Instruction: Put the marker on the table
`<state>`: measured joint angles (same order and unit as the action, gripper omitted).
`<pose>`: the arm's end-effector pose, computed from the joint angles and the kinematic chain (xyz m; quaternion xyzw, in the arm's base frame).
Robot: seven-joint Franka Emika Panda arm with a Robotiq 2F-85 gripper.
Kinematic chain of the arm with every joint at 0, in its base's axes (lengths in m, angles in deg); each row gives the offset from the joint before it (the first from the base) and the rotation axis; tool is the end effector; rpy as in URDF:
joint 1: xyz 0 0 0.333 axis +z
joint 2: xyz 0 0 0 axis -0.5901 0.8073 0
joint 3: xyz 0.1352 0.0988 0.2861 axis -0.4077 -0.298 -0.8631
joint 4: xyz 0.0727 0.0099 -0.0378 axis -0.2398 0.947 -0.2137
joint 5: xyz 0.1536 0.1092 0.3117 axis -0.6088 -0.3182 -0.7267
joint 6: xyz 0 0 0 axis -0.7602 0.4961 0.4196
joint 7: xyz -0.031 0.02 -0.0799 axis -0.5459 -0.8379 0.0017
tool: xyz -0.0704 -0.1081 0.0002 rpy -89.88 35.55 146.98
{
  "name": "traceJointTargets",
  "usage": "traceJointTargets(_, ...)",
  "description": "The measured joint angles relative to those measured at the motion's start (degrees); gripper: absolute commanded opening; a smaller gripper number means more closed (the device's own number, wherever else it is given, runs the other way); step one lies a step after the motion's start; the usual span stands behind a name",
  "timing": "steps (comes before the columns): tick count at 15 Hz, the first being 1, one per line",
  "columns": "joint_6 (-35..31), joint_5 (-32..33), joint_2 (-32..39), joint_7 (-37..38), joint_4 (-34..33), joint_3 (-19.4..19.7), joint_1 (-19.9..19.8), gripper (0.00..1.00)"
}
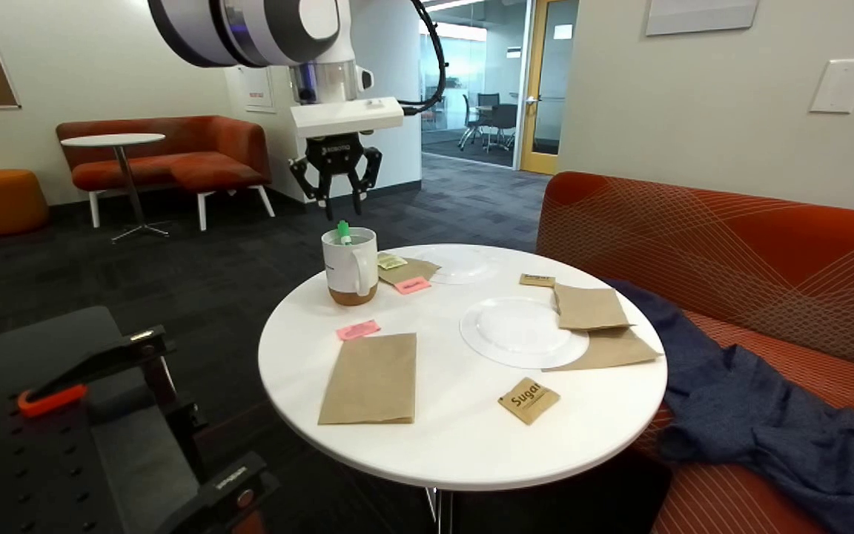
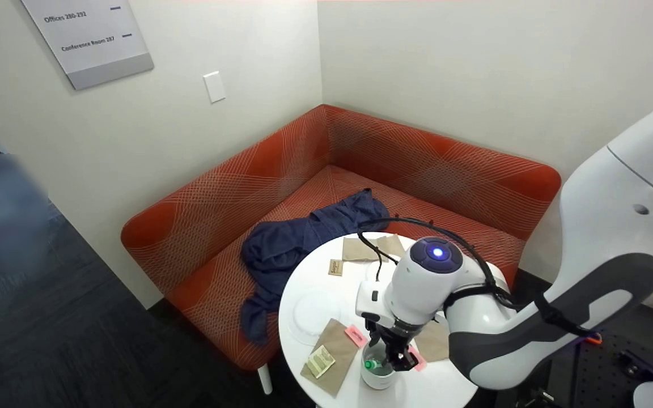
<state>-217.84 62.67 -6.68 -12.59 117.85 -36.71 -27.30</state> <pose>0.5020 0.1959 0.2061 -0.8263 -0.5565 -0.0869 0.0028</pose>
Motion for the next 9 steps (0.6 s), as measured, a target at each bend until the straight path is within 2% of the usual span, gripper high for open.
traceJointTargets(9,0.0,1.2,3.7,0.0,-2.1,-0.8,-1.1,0.49)
